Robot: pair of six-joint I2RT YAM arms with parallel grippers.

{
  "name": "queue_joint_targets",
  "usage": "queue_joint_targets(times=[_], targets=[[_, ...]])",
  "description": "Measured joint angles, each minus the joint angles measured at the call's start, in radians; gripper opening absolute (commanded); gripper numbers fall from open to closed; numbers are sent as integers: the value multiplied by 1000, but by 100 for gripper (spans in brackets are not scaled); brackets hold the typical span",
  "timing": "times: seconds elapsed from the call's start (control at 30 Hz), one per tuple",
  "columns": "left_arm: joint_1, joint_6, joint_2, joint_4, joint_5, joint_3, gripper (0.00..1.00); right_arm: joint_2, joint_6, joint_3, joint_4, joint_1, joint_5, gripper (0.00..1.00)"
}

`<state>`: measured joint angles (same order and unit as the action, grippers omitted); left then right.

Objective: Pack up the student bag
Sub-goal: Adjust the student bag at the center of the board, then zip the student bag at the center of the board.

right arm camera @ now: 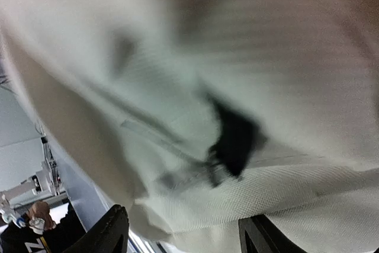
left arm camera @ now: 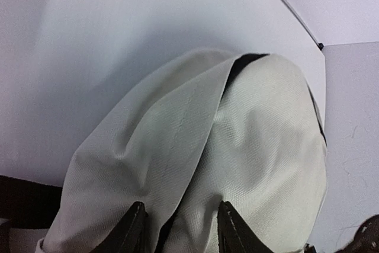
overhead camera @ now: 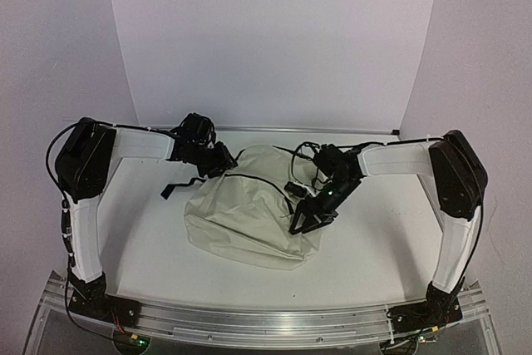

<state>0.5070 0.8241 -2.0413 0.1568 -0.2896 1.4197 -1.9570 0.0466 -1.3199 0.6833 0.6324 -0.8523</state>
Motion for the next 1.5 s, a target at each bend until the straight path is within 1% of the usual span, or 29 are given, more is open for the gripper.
queue_joint_targets(times=[0.07, 0.13, 0.23, 0.33, 0.4, 0.5, 0.6, 0.7, 0.83, 0.97, 1.07, 1.2, 1.37, 1.5], targets=[[-28, -41, -3, 6, -3, 27, 64, 34, -10, -1, -12, 38, -16, 69], [-49, -90, 20, 24, 5, 33, 70, 82, -15, -2, -22, 48, -31, 70], [-67, -168, 83, 70, 28, 32, 73, 168, -15, 0, -39, -5, -43, 67], [-46, -256, 195, 132, 66, 31, 70, 225, -24, 20, -60, -102, -63, 60], [0, -302, 273, 166, 103, 31, 65, 231, -42, 39, -79, -171, -64, 57], [129, -347, 365, 195, 145, 31, 57, 229, -95, 85, -125, -223, -40, 55], [288, -355, 396, 215, 176, 31, 49, 218, -155, 117, -183, -216, -30, 50], [409, -344, 373, 239, 208, 26, 43, 189, -219, 121, -254, -207, -31, 48], [514, -307, 279, 278, 275, 37, 39, 153, -291, 132, -344, -199, -36, 47], [593, -270, 123, 359, 382, 118, 38, 120, -341, 145, -403, -192, -35, 46], [640, -229, 21, 457, 483, 205, 38, 104, -363, 159, -435, -187, -33, 46], [678, -168, -35, 548, 586, 285, 39, 101, -386, 179, -464, -176, -32, 46], [689, -90, -63, 657, 679, 376, 42, 101, -402, 195, -492, -156, -31, 47], [690, -53, -97, 722, 729, 427, 42, 101, -411, 196, -507, -147, -28, 47]])
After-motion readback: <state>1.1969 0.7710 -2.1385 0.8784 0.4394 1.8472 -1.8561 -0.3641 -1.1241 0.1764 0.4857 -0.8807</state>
